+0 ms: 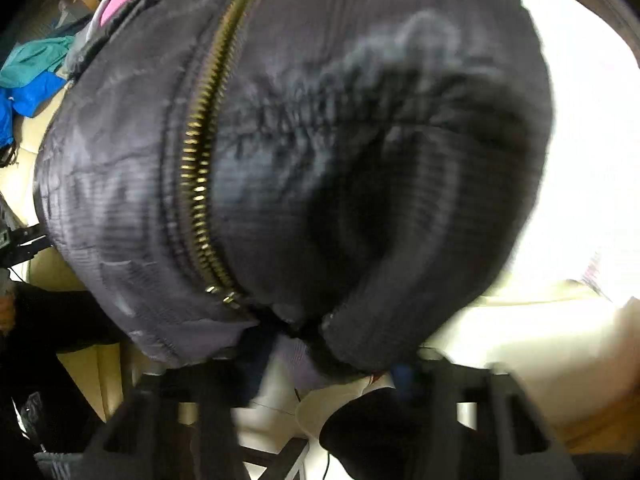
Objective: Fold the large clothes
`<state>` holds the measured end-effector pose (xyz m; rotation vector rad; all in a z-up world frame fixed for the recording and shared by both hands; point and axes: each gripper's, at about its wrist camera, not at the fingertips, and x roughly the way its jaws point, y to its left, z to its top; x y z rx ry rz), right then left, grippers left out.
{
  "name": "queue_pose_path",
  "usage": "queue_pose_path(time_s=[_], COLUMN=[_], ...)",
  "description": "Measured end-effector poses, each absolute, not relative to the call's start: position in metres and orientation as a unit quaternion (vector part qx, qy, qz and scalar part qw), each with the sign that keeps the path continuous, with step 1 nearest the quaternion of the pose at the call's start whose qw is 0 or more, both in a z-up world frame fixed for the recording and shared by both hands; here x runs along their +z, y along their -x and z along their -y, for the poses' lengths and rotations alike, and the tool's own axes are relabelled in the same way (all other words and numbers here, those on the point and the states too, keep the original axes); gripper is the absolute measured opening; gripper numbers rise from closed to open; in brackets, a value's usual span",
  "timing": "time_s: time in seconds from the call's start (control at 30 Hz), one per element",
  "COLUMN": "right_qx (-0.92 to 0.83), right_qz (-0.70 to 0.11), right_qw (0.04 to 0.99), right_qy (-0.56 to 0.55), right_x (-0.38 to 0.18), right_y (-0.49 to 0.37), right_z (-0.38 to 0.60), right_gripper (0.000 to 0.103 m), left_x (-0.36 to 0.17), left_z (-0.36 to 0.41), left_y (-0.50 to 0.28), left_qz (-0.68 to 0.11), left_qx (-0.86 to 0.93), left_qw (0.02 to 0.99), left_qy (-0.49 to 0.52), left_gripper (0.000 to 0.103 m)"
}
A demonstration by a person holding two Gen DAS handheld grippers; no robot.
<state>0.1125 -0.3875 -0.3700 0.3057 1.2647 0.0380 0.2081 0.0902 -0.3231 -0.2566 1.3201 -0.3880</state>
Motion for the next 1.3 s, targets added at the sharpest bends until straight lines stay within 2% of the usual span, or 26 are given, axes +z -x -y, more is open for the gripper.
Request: queue_pose_path(time_s=[0.1,0.23,0.3,0.37,0.43,0.47,0.5,0.53,0.57,0.63,0.67,0.7,0.73,0.8,0.9,1.07,1.3], right_qx=[0.035,0.1,0.105,0.096,0.088,0.087,0.082,0.083,0.092,0.102,0.099,0.108,0.115,0.129,0.153,0.185,0.178], right_qz=[-0.58,-0.544,-0.552,-0.565,-0.573,-0.579,-0.585,-0.584,-0.58,-0.575,-0.574,-0.568,-0.559,-0.534,-0.488,-0.386,-0.271], right_qw=[0.802,0.819,0.809,0.794,0.784,0.779,0.777,0.78,0.787,0.798,0.802,0.802,0.805,0.817,0.841,0.886,0.919], right_qy=[-0.139,-0.149,-0.171,-0.201,-0.222,-0.225,-0.219,-0.208,-0.19,-0.147,-0.135,-0.15,-0.163,-0.175,-0.177,-0.18,-0.225], right_x=[-0.351,-0.324,-0.33,-0.345,-0.357,-0.362,-0.365,-0.366,-0.365,-0.357,-0.35,-0.344,-0.338,-0.319,-0.29,-0.22,-0.139], right_y=[-0.1,-0.082,-0.088,-0.093,-0.103,-0.107,-0.111,-0.113,-0.114,-0.112,-0.108,-0.1,-0.095,-0.085,-0.066,-0.065,-0.115], right_z=[0.383,0.37,0.374,0.384,0.391,0.394,0.391,0.39,0.385,0.371,0.372,0.38,0.382,0.387,0.384,0.376,0.405], right_gripper=[0.023,0.023,0.025,0.026,0.038,0.064,0.079,0.079,0.078,0.052,0.028,0.027,0.026,0.025,0.024,0.022,0.021], left_x=[-0.32,-0.321,-0.324,-0.331,-0.339,-0.343,-0.344,-0.344,-0.342,-0.336,-0.335,-0.333,-0.332,-0.324,-0.309,-0.286,-0.226], left_z=[-0.083,-0.078,-0.078,-0.071,-0.073,-0.073,-0.071,-0.068,-0.064,-0.06,-0.06,-0.062,-0.063,-0.064,-0.067,-0.073,-0.076], left_y=[-0.203,-0.202,-0.206,-0.206,-0.207,-0.206,-0.206,-0.204,-0.204,-0.205,-0.204,-0.204,-0.204,-0.202,-0.197,-0.202,-0.252], left_qz=[-0.604,-0.603,-0.608,-0.623,-0.634,-0.637,-0.637,-0.636,-0.632,-0.628,-0.628,-0.629,-0.629,-0.62,-0.595,-0.55,-0.487], left_qx=[-0.19,-0.192,-0.185,-0.164,-0.152,-0.151,-0.153,-0.156,-0.162,-0.179,-0.187,-0.198,-0.201,-0.214,-0.25,-0.317,-0.359], left_qw=[0.767,0.767,0.766,0.759,0.749,0.745,0.745,0.747,0.75,0.749,0.746,0.739,0.737,0.736,0.737,0.726,0.711], left_qy=[0.104,0.102,0.096,0.098,0.119,0.127,0.125,0.116,0.109,0.111,0.121,0.137,0.143,0.166,0.2,0.263,0.36], left_gripper=[0.055,0.055,0.063,0.083,0.088,0.089,0.089,0.089,0.088,0.083,0.07,0.063,0.061,0.044,0.03,0.021,0.019])
